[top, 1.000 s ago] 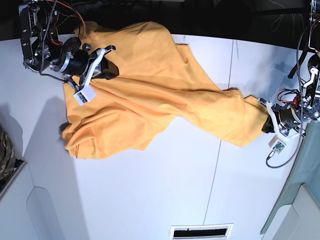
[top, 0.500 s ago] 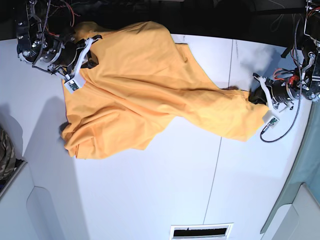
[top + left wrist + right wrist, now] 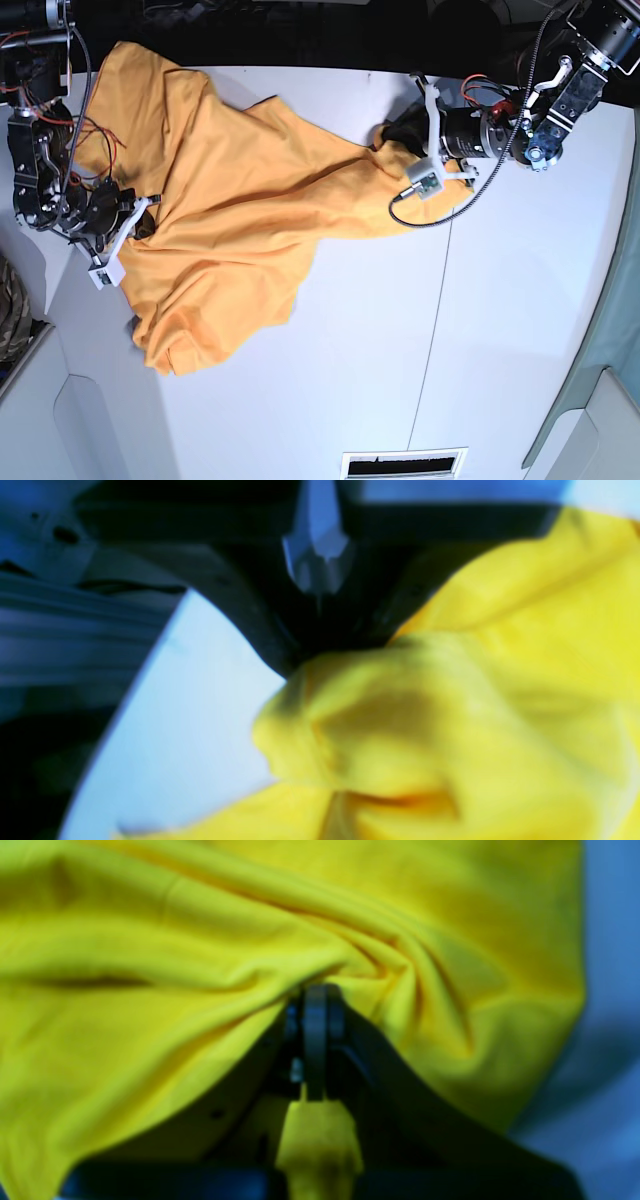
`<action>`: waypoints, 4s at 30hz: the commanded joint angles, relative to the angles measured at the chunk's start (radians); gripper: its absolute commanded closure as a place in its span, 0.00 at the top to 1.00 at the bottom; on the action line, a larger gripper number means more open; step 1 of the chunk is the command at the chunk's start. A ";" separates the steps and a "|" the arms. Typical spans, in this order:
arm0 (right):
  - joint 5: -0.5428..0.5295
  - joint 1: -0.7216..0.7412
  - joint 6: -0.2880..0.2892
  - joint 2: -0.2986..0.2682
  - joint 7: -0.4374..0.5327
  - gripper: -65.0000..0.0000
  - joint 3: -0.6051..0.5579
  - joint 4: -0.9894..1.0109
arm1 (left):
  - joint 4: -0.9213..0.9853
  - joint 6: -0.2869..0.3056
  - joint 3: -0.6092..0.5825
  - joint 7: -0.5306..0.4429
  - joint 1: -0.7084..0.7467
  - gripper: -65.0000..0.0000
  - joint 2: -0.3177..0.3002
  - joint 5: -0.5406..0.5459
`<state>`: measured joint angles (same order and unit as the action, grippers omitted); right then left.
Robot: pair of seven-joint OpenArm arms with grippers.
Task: Layout the t-shirt on the table in an organized manner, then fold the t-shirt properly
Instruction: 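Swing the held shirt end with the left gripper toward the right gripper, then release the shirt with the left gripper and move it to the shirt hem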
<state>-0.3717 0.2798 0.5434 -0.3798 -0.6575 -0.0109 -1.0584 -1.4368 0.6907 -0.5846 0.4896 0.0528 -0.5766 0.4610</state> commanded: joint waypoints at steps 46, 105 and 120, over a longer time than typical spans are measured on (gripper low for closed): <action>-0.182 -0.505 0.004 0.142 -0.218 0.00 0.256 -0.460 | 0.371 -0.088 0.274 -0.067 -0.455 0.47 0.439 -0.044; -0.199 -0.496 0.021 0.136 -0.206 0.00 0.436 -0.470 | 0.439 -0.412 0.278 -0.069 -0.584 0.00 0.451 -0.222; -0.285 -0.397 0.016 0.048 -0.208 0.00 0.436 -0.470 | 0.151 -0.360 0.278 0.089 -0.559 0.00 0.117 -0.135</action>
<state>-0.6460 -0.1230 0.5507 -0.3225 -0.8761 0.4194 -1.5097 -1.2682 0.3332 -0.3130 0.5934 -0.4767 -0.4511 0.3225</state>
